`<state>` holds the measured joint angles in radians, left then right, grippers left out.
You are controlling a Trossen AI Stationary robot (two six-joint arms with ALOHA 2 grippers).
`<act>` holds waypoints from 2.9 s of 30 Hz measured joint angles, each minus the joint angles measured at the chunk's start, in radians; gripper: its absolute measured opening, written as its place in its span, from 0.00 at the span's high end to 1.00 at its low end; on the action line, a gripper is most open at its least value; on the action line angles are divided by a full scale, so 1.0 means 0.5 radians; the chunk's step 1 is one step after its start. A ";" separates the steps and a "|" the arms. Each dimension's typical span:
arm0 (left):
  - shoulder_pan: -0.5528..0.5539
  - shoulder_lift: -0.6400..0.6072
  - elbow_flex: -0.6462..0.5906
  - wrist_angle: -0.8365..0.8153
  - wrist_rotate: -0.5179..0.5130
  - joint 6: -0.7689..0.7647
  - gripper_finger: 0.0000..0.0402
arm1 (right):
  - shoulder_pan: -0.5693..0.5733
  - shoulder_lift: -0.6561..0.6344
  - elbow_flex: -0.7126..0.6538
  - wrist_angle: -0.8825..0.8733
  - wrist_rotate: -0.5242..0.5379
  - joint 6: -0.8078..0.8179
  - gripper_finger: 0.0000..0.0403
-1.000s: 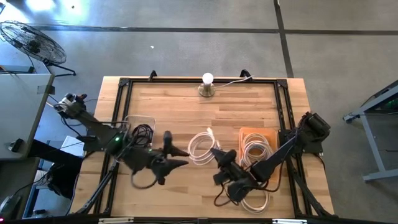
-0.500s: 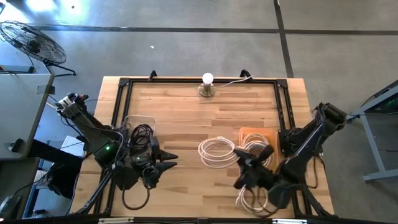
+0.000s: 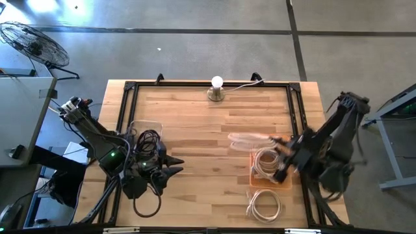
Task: Pick & Place USB Port
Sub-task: Put the brown HDMI cable into the orange bin
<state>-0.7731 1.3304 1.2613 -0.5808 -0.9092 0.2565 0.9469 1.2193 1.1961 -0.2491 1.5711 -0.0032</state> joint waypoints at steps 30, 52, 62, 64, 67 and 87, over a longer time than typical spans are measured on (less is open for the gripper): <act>0.002 0.001 -0.001 -0.058 -0.020 -0.010 0.68 | -0.661 -0.581 -0.459 -1.403 -2.126 1.642 0.93; 0.002 0.002 -0.040 -0.130 -0.038 -0.170 0.68 | -0.374 -0.396 -0.458 -1.821 -2.576 2.244 0.93; 0.002 0.003 -0.117 -0.130 -0.106 -0.211 0.68 | -0.379 -0.081 -0.458 -1.944 -2.855 2.437 0.93; 0.002 0.003 -0.117 -0.123 -0.108 -0.211 0.68 | -0.400 -0.023 -0.458 -1.949 -2.874 2.428 0.93; 0.002 0.003 -0.117 -0.114 -0.091 -0.214 0.68 | -0.448 0.058 -0.458 -1.915 -2.905 2.415 0.93; 0.002 0.003 -0.117 -0.114 -0.087 -0.211 0.68 | -0.755 0.457 -0.458 -1.866 -2.631 2.001 0.66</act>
<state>-0.7723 1.3319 1.2026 -0.6380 -0.9527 0.1509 0.5691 1.4475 0.9673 -1.1823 0.2555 0.9975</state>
